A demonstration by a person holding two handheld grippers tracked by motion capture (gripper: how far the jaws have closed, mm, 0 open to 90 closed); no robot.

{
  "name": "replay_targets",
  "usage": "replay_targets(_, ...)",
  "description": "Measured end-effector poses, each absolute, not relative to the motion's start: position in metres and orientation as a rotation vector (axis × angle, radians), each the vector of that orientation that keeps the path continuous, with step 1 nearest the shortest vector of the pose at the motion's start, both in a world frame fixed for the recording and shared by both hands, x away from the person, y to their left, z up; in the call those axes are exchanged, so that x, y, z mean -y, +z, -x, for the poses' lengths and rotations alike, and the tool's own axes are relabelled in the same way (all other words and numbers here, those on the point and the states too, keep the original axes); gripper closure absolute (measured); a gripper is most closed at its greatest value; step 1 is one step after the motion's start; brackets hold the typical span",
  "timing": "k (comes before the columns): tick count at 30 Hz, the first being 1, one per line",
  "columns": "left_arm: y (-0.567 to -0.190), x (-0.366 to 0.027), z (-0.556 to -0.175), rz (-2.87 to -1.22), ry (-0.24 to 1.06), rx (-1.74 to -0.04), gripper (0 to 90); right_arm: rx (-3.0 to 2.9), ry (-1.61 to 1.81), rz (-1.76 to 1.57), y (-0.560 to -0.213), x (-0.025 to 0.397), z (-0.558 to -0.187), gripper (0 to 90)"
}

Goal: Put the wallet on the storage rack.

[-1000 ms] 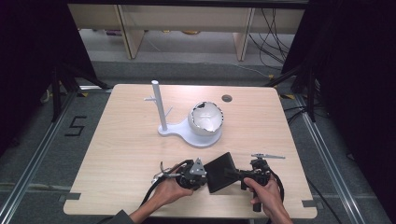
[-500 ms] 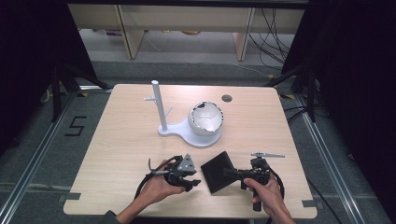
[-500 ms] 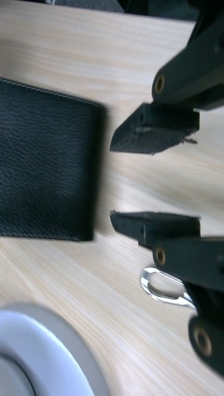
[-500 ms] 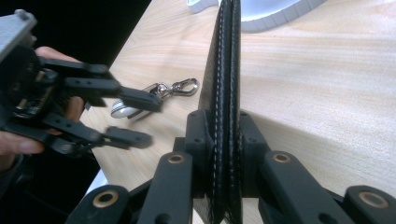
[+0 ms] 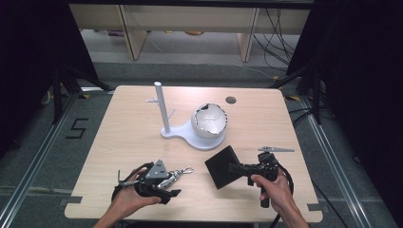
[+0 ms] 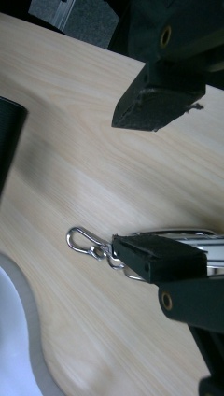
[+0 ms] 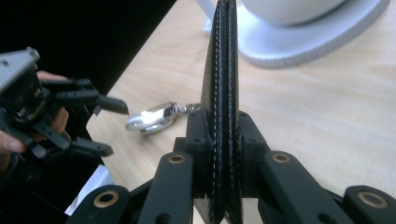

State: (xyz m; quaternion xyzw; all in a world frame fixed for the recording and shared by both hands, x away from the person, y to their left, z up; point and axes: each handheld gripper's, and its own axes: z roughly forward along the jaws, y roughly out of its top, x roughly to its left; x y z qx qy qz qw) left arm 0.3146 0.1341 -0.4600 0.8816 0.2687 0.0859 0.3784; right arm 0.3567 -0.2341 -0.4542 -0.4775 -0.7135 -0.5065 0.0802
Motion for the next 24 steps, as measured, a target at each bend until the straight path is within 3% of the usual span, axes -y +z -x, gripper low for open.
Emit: replay_targets(24,-0.476,-0.172,-0.297,-2.223,0.251,-0.778,25.9,2.244,-1.553,1.483,-0.396,0.246,-0.414,79.2)
